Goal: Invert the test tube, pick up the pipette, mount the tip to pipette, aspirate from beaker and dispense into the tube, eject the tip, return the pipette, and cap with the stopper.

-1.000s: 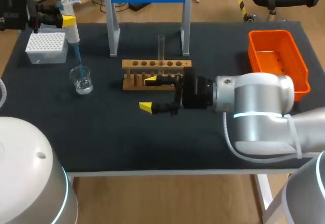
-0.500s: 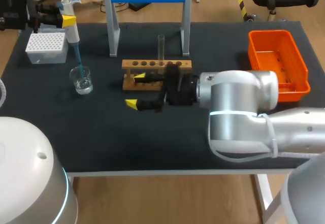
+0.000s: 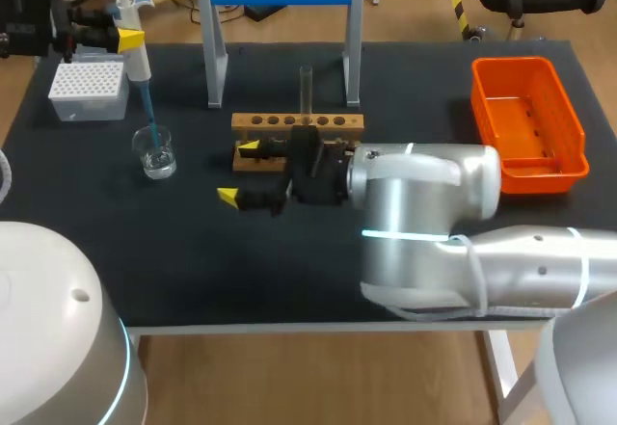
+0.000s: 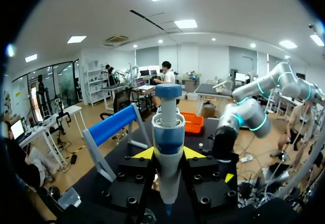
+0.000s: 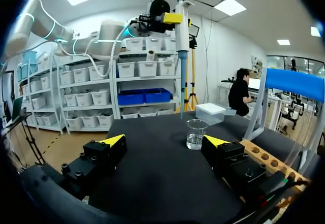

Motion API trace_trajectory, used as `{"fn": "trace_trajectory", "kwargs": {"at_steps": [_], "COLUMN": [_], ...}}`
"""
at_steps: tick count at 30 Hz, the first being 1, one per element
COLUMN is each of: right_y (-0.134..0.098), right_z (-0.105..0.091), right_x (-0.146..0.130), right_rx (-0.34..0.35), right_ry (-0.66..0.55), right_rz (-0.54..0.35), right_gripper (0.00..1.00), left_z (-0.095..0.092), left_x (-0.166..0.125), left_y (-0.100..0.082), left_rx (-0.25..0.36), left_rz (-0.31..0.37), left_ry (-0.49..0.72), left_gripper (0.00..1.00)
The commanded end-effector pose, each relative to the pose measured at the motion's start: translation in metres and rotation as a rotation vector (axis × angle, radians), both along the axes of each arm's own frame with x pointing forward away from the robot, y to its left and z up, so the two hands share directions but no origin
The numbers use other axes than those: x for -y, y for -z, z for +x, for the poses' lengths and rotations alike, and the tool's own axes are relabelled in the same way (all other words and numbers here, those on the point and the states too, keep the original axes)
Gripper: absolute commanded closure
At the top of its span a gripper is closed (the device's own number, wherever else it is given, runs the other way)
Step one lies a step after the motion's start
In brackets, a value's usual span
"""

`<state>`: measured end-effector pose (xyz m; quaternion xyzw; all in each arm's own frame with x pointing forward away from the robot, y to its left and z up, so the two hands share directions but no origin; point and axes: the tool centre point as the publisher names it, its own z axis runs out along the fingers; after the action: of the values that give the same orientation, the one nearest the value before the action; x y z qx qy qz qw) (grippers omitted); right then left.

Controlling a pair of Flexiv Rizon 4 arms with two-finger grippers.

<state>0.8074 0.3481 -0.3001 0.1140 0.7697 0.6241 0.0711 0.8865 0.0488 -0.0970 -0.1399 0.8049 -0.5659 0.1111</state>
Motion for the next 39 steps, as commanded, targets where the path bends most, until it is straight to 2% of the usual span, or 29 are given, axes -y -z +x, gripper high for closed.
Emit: {"fn": "trace_trajectory", "kwargs": {"at_steps": [1, 19, 39], "right_y": [0.007, 0.019, 0.018], "right_z": [0.004, 0.032, 0.032], "right_x": [-0.02, -0.034, -0.034], "right_rx": [0.024, 0.046, 0.043], "right_ry": [0.124, 0.168, 0.173], "right_rz": [-0.015, -0.048, -0.028], "right_gripper": [0.0, 0.0, 0.0], "left_z": [0.0, 0.0, 0.0], "left_x": [0.0, 0.0, 0.0], "left_y": [0.001, 0.001, 0.001], "left_rx": [0.003, 0.003, 0.003], "left_rz": [-0.001, -0.001, -0.001], "left_ry": [-0.001, -0.001, -0.001], "left_gripper": [1.0, 1.0, 1.0]}}
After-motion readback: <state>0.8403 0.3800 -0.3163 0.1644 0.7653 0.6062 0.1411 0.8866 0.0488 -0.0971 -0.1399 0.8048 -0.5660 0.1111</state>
